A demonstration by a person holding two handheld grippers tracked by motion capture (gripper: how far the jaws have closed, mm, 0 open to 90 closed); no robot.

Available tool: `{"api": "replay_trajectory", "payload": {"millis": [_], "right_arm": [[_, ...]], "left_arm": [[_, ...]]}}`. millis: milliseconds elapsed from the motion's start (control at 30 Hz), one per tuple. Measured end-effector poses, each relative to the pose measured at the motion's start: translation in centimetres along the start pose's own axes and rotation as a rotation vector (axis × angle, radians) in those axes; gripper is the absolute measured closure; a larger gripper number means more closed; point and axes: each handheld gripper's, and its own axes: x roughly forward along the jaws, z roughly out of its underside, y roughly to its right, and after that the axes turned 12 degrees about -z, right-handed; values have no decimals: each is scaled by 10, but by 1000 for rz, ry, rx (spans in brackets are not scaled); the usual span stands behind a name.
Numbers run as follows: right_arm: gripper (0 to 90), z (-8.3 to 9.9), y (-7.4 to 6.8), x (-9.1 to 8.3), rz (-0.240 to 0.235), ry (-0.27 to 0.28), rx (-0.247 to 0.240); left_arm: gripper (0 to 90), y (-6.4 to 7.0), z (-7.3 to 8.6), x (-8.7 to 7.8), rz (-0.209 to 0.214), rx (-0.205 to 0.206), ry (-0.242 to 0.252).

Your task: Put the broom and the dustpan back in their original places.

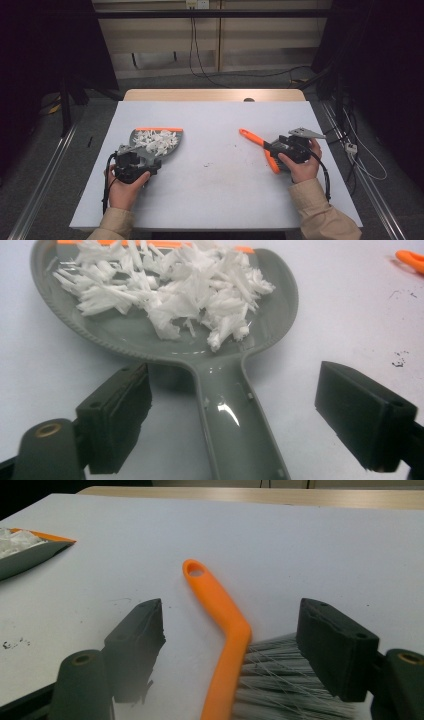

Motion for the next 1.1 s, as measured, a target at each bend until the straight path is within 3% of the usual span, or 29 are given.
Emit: {"api": "replay_trajectory", "payload": {"millis": [100,500,800,1100], "right_arm": [[271,0,-1,-2,-7,-6,4],[232,0,-3,-9,-19,-8,16],[205,3,-9,-14,-50,-66,-42],[180,2,-14,-23,-89,-20,-76]], "left_arm": [[127,-2,-1,-4,-9,0,30],[124,-2,-5,-8,39,29,81],[92,-3,-6,-9,105,52,116],[84,-4,-7,-11,144,74,149]]}}
